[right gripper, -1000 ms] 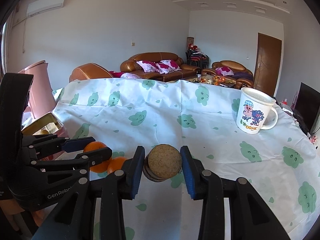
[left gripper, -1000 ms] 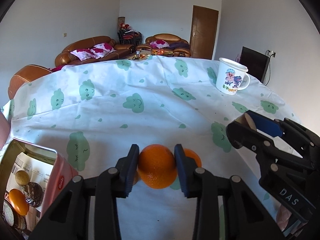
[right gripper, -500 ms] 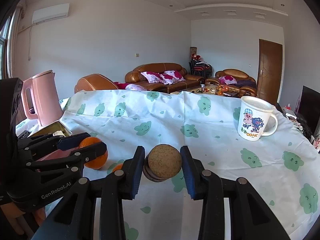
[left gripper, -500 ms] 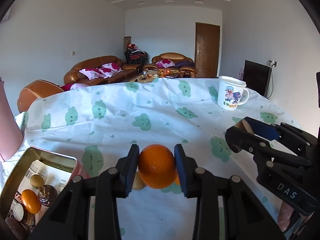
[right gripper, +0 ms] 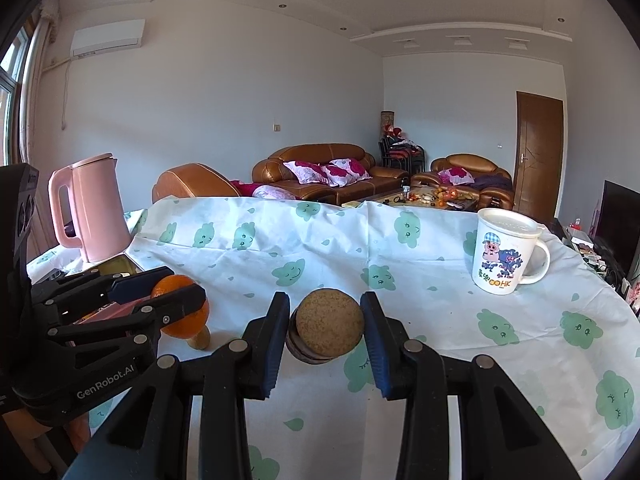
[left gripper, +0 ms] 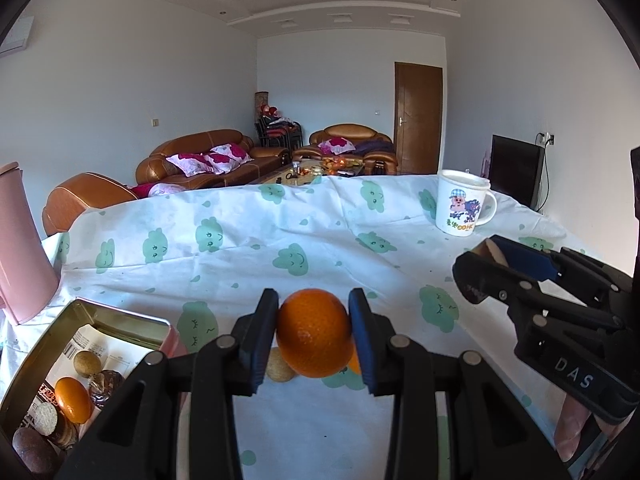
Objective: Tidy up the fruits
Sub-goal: 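Carry the held jar and orange over the pink tin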
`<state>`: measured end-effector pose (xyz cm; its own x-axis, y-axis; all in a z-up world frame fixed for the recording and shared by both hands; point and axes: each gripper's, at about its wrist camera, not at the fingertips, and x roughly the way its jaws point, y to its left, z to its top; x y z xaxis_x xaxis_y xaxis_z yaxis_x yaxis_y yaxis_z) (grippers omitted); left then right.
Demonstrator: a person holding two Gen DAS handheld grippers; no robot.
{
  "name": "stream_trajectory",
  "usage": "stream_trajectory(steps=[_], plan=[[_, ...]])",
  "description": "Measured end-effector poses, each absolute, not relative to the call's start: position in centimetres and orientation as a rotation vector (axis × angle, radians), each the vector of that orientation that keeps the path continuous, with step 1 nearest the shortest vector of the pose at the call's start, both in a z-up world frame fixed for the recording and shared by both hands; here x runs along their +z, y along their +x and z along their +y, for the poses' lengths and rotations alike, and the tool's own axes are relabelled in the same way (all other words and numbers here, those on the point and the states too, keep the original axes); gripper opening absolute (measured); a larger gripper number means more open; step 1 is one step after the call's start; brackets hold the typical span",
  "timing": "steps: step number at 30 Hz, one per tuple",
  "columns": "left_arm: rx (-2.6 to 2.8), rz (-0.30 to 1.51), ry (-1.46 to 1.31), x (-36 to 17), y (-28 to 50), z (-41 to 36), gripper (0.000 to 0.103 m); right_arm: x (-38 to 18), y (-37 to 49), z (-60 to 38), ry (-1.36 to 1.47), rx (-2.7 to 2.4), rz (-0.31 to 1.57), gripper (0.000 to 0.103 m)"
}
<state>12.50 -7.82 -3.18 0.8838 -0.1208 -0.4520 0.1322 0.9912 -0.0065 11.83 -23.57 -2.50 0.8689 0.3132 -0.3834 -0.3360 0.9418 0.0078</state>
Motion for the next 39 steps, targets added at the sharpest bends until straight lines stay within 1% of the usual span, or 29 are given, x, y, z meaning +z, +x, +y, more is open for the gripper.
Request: stream_trajectory(steps=[8,21,33,39], plan=[[-0.139,0.471,-0.004,-3.2,11.6,-6.8,0.038,-2.4,11.8,-22.3,-0.071,0.374,0.401,0.039],[-0.103,0.449,-0.041,-2.1,9.4,-3.1,0.038,0.0,10.9,-17.2,-0.107,0.479,0.379,0.039],[0.011,0.436,-0.084,-0.7,7.0,4.8,0.038,0.0,11.2,-9.5,-0.126,0.632,0.426,0.039],[0.093,0.483,-0.121,-1.2,7.6,9.7,0.038,-1.4,11.2,-5.3,-0.165,0.697,0.474,0.039]])
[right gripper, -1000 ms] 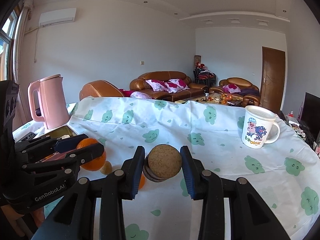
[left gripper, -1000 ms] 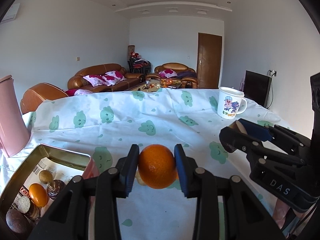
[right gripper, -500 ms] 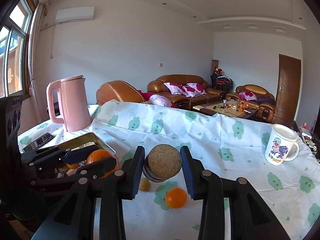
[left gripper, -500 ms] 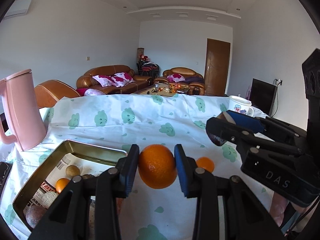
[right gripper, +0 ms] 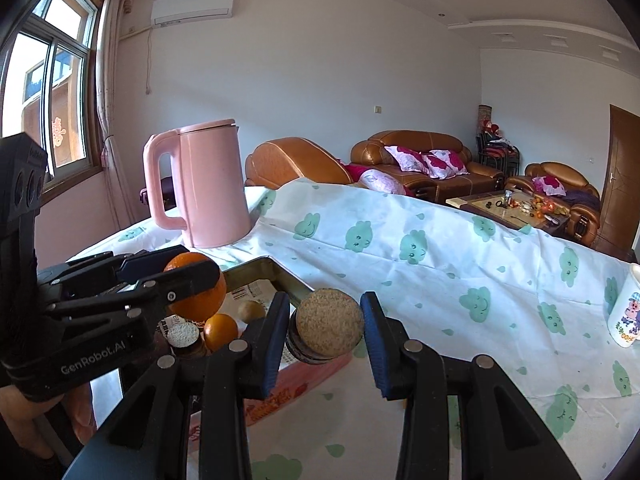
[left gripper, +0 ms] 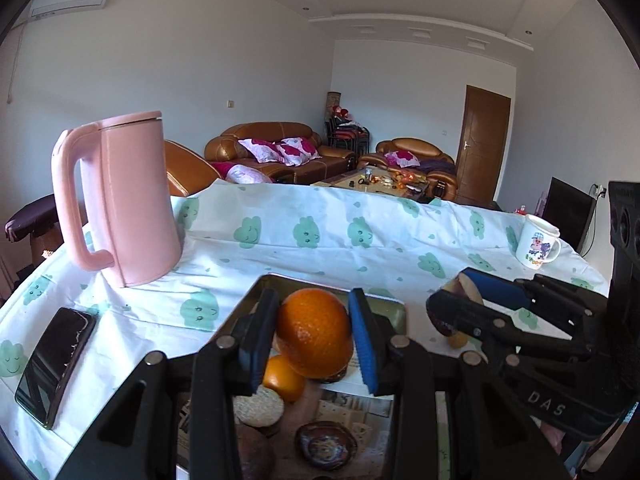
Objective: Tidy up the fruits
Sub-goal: 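Carry the held jar and orange over the pink tin, then lower the jar and orange into the tin and open both grippers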
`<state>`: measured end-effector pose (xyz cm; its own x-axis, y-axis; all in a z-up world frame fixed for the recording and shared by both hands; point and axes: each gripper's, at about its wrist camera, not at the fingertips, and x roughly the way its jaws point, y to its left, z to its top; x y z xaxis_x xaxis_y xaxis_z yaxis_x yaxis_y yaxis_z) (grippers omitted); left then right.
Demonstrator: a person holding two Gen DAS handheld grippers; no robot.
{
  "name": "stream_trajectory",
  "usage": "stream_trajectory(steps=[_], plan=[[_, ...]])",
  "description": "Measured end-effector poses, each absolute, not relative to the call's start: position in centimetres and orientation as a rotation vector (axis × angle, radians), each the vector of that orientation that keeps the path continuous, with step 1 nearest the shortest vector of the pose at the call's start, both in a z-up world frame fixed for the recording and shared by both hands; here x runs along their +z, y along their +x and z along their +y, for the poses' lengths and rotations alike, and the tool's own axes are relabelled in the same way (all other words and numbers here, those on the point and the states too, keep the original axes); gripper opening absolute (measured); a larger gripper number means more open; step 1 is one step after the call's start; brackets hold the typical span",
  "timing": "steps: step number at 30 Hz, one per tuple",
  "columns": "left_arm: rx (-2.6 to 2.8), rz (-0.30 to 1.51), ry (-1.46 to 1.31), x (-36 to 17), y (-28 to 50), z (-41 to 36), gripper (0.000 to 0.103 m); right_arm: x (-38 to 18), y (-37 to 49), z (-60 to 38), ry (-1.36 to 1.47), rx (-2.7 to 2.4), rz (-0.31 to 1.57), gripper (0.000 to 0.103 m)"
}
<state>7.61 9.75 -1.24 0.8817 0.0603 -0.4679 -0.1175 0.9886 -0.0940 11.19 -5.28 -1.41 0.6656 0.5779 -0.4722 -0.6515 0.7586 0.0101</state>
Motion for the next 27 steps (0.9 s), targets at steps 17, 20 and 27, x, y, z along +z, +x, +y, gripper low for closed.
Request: stream_trajectory(steps=[17,20,27], plan=[[0.136,0.616,-0.165,-4.5,9.2,13.1,0.039,-3.2,10.4,-2.9,-0.212,0.765,0.536,0.038],[0.154,0.598,-0.162,-4.3,8.8,13.3,0.048,-3.0,10.3,-5.0,-0.212,0.742,0.531,0.043],[0.162,0.536,-0.17,-2.6,8.0,12.6,0.077,-3.0,11.4,-11.8,-0.219,0.596,0.53,0.061]])
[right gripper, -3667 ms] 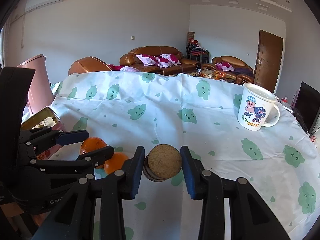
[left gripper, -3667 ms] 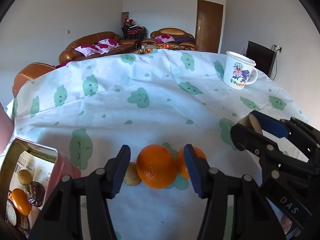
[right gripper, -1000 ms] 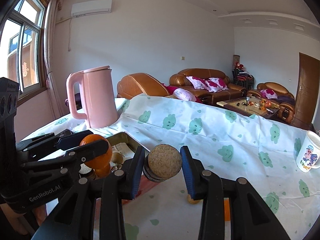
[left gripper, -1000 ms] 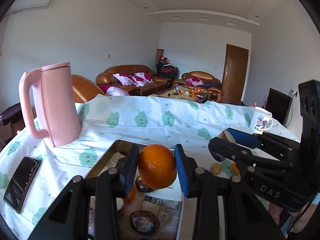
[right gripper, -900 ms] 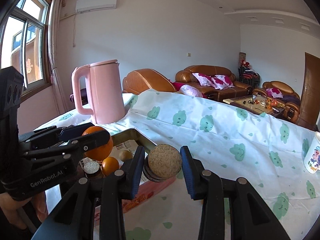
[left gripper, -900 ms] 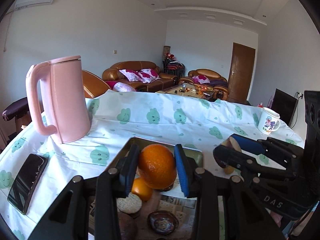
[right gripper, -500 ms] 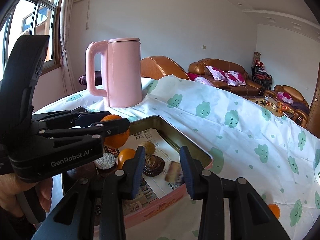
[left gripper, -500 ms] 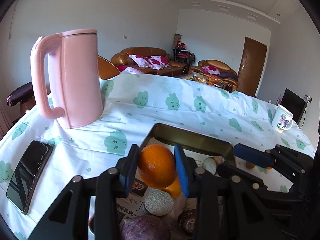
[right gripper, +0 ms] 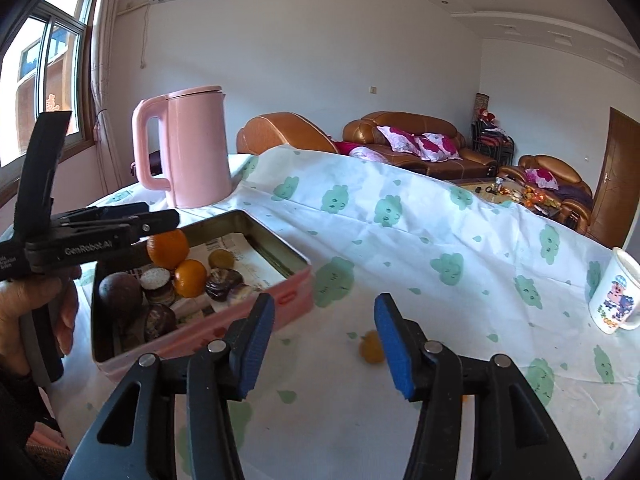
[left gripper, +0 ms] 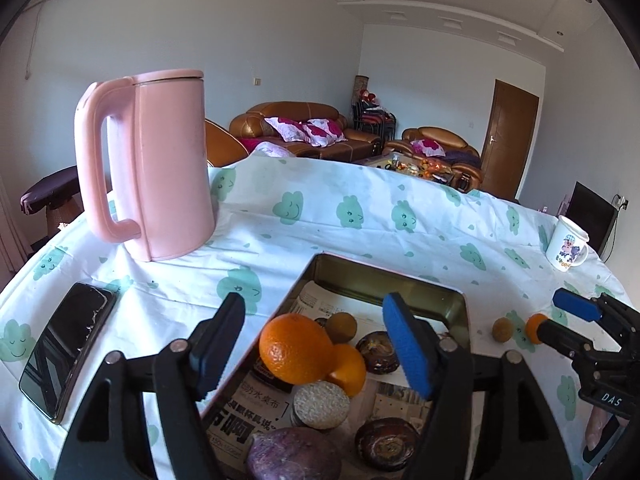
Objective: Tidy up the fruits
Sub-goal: 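Lower the jar and orange into the tin and open both grippers, then grasp a small mandarin with the right gripper while the left gripper grasps a small brown round fruit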
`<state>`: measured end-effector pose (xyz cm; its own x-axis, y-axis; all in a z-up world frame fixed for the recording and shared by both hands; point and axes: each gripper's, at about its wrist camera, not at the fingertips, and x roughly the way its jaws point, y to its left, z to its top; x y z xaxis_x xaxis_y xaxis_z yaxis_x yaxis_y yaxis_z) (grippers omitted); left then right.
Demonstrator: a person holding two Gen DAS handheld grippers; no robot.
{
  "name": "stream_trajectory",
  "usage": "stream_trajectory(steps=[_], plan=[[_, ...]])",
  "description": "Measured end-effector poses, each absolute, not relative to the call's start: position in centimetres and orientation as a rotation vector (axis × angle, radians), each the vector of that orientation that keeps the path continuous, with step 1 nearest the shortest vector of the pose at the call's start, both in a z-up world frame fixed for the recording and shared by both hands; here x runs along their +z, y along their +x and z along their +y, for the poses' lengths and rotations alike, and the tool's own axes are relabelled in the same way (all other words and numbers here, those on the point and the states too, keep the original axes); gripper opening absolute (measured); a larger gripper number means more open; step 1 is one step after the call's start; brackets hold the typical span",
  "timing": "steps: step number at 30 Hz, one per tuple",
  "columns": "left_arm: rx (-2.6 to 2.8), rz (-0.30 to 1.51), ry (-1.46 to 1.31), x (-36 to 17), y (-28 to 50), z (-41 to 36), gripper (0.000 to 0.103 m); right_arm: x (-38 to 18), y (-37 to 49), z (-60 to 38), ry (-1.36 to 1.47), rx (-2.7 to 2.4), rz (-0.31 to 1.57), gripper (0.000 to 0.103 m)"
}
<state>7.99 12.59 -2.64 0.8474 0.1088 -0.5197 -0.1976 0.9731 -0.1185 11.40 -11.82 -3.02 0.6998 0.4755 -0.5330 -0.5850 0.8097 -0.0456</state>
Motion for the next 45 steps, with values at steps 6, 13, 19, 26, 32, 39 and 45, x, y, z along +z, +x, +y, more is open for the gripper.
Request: stream_trajectory(steps=[6,13,19,26,32,39,45], plan=[[0.099,0.506,-0.123,-1.5,7.9,8.4,0.089,-4.1,13.4,-16.5,-0.199,0.488,0.585,0.063],[0.006,0.517,-0.038,-1.7,8.9,2.2,0.096,-5.4,14.5,-17.5,-0.219,0.487,0.674,0.063],[-0.02,0.559,0.011,-2.7,10.5,-0.8,0.096,-6.2,16.1,-17.1,-0.243,0.476,0.738,0.063],[-0.021,0.59,0.026,-3.4,12.0,-1.8,0.096,-8.0,19.0,-17.2,-0.139,0.559,0.889,0.046],[-0.07,0.653,0.043,-4.6,13.7,-3.4,0.076,-6.9,18.1,-19.6,-0.059,0.447,0.795,0.037],[-0.131,0.749,0.051,-6.2,16.2,-5.2,0.052,-6.0,18.0,-20.4,-0.024,0.396,0.749,0.037],[-0.122,0.853,0.062,-7.6,18.3,-6.1,0.044,-5.9,18.0,-20.5,-0.035,0.396,0.748,0.037]])
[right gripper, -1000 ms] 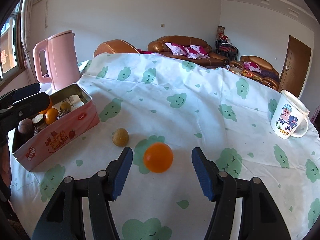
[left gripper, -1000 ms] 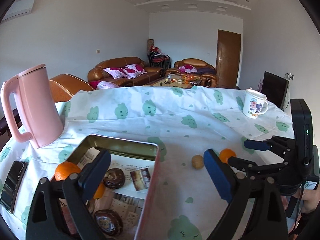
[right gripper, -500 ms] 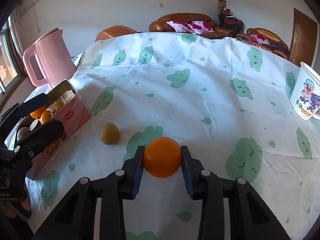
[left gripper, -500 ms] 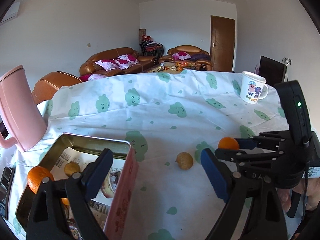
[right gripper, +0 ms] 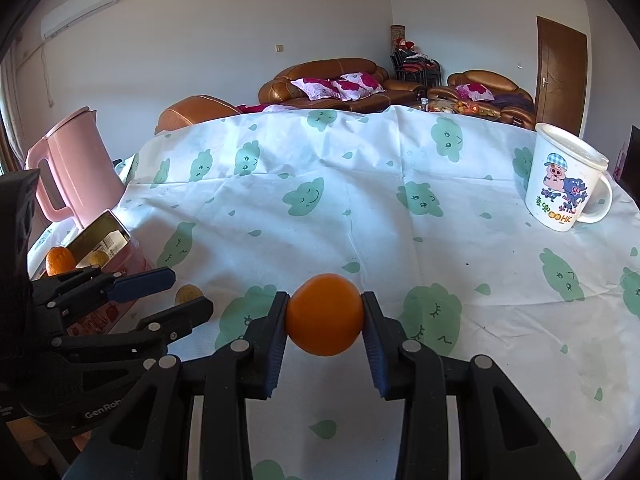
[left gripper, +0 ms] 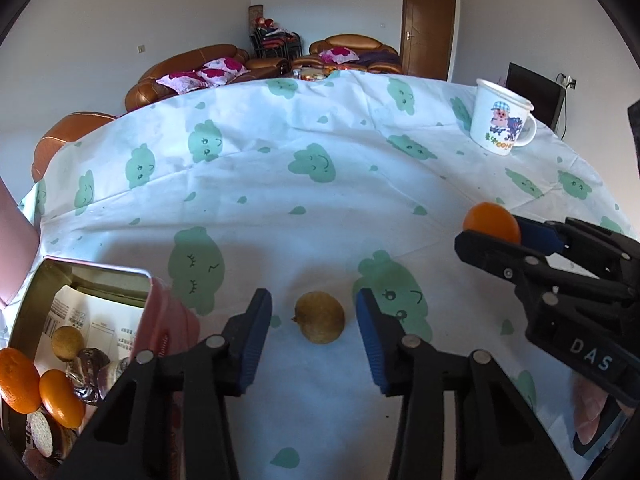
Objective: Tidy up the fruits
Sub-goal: 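Grasp a small mandarin with the right gripper while the left gripper grasps a small brown round fruit, then carry the mandarin and brown fruit over the pink tin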
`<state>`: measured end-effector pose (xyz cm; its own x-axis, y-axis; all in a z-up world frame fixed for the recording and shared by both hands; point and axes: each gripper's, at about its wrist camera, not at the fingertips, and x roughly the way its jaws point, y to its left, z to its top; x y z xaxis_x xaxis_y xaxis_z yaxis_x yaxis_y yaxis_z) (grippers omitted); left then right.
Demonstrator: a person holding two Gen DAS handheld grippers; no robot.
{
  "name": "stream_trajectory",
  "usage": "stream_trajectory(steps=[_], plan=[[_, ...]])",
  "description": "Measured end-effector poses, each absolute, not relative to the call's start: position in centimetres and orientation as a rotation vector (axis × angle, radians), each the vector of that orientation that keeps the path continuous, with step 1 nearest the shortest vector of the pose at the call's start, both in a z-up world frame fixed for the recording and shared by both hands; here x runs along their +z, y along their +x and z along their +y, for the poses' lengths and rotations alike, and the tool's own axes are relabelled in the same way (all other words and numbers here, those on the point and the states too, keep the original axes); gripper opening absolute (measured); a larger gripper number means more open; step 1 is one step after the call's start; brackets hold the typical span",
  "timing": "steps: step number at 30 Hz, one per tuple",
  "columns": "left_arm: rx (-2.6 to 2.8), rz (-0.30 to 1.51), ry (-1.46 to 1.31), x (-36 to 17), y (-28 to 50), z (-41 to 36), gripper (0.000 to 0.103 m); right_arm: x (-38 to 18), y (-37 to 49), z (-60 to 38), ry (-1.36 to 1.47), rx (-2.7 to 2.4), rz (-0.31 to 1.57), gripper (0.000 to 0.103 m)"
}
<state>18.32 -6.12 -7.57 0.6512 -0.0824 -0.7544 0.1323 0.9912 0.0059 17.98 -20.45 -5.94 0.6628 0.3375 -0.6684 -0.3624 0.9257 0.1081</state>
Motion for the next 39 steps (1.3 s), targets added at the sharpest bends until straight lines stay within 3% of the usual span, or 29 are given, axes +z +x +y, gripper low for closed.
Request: stream_trajectory(steps=[2,3,39], plan=[[-0.13,0.878,0.059,-7.9,18.8,-6.2,0.039,-6.0,18.0,-20.3,-0.043,0.395,0.749,0.038],[-0.133,0.894,0.056,-8.2,19.1,-6.2,0.028,-6.0,18.0,-20.3,-0.046,0.396,0.748,0.038],[-0.095,0.581,0.047,-4.4,14.7,-5.5,0.028,-3.8,14.9,-21.0,-0.032,0.45,0.545,0.038]])
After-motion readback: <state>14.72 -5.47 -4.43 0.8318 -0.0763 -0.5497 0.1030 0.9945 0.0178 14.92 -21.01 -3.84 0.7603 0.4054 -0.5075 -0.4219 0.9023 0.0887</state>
